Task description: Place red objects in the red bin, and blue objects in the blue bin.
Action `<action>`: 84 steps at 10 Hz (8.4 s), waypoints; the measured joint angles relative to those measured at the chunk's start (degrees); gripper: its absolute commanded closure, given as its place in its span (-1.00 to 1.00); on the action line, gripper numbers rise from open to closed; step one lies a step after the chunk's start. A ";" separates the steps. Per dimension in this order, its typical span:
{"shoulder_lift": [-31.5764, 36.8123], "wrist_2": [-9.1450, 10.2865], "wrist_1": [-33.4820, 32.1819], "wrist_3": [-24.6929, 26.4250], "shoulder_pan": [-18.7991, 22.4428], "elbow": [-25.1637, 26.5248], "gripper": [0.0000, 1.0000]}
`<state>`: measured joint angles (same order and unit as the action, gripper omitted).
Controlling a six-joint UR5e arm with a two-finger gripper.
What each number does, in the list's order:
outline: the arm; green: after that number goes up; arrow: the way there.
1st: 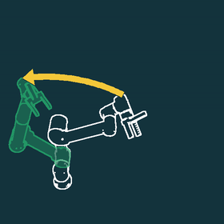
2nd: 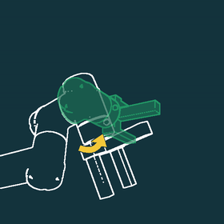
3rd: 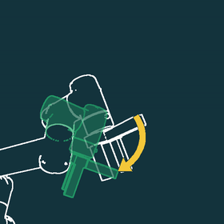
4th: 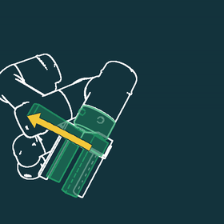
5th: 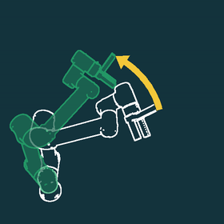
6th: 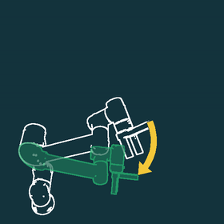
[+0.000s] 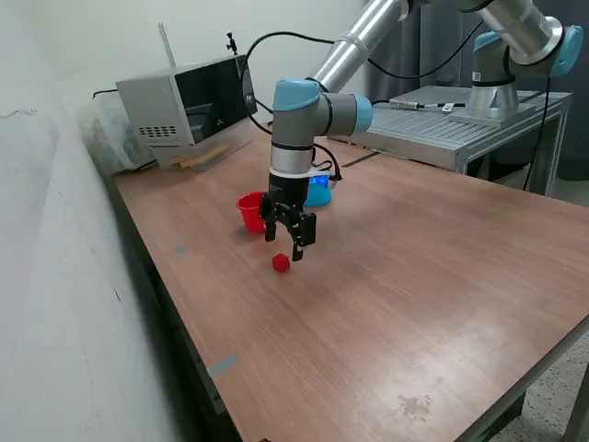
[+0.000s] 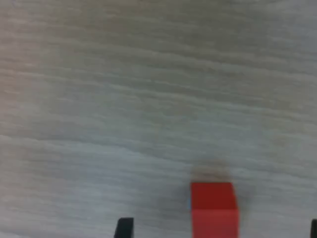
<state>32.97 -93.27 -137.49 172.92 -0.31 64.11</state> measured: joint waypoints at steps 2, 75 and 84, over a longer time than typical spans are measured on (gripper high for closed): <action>-0.38 0.05 -0.54 0.10 -0.54 -0.28 -1.00; 67.99 -1.92 44.35 -0.16 -2.83 35.24 -1.00; 68.26 -1.83 44.41 -0.59 -3.37 35.69 -1.00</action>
<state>101.23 -95.10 -93.08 172.33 -3.68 99.81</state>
